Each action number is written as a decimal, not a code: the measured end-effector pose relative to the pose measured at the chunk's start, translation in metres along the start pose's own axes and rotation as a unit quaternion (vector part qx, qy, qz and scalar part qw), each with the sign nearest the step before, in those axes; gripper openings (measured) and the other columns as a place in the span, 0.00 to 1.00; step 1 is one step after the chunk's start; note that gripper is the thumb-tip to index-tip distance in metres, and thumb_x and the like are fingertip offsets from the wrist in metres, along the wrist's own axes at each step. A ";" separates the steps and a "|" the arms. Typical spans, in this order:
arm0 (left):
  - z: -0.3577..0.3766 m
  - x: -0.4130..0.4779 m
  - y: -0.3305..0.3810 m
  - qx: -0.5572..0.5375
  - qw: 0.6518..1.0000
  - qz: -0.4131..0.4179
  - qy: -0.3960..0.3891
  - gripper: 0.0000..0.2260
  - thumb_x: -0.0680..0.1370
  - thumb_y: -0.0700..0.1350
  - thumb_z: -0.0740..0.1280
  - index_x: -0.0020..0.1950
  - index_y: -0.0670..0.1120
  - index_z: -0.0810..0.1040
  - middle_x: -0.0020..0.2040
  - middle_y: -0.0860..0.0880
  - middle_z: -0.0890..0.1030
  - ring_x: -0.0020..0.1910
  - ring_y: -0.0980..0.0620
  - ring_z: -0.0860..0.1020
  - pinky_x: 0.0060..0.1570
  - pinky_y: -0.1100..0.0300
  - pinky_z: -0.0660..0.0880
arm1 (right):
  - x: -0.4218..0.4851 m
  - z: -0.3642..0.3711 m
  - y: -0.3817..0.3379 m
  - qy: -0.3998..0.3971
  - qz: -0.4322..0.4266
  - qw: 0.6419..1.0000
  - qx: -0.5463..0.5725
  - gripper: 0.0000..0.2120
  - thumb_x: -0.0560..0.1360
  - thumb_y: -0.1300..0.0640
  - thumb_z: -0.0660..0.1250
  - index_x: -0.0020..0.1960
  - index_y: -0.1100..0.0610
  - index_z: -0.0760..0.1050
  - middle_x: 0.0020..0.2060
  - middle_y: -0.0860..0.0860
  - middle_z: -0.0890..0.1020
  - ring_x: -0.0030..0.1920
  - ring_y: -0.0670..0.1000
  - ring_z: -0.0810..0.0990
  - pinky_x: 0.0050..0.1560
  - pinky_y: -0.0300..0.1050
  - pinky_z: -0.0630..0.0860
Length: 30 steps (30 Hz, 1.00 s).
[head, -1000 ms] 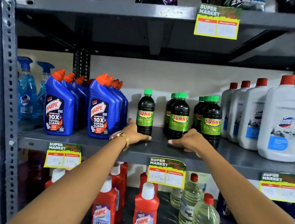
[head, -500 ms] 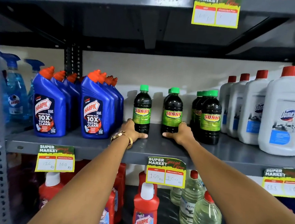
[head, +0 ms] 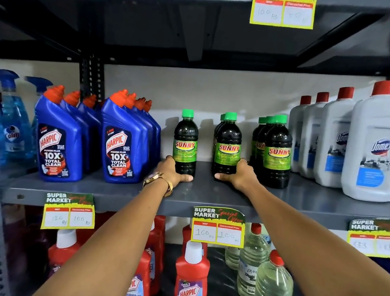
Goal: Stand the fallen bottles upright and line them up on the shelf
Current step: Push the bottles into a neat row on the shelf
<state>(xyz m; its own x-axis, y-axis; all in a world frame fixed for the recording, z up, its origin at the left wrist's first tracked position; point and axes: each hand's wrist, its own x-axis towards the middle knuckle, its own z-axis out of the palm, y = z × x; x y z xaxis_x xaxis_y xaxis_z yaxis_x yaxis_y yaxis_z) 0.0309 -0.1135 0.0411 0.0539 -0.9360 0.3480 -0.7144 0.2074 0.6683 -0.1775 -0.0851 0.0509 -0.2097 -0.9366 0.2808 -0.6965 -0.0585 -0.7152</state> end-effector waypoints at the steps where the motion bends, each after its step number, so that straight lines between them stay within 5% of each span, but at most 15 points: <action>1: 0.000 -0.001 0.000 0.001 1.000 -0.001 0.001 0.34 0.65 0.54 0.78 0.64 0.44 0.69 0.62 0.43 0.76 0.59 0.43 0.75 0.61 0.49 0.73 | 0.000 0.000 0.000 -0.003 0.000 1.000 -0.001 0.41 0.67 0.45 0.77 0.69 0.65 0.63 0.65 0.63 0.76 0.67 0.63 0.74 0.67 0.56 0.72; 30: -0.001 -0.003 0.005 0.006 1.000 -0.004 -0.014 0.32 0.68 0.51 0.76 0.66 0.42 0.67 0.64 0.42 0.75 0.62 0.43 0.74 0.63 0.48 0.71 | 0.004 0.005 0.000 -0.023 -0.007 0.999 -0.038 0.42 0.67 0.46 0.78 0.70 0.64 0.60 0.67 0.62 0.75 0.68 0.63 0.73 0.68 0.58 0.71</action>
<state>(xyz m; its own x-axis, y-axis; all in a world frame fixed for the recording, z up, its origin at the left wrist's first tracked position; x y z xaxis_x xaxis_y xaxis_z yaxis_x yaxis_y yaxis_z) 0.0284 -0.1089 0.0439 0.0408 -0.9450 0.3247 -0.7224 0.1966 0.6630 -0.1747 -0.0902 0.0489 -0.1686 -0.9509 0.2597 -0.7500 -0.0472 -0.6598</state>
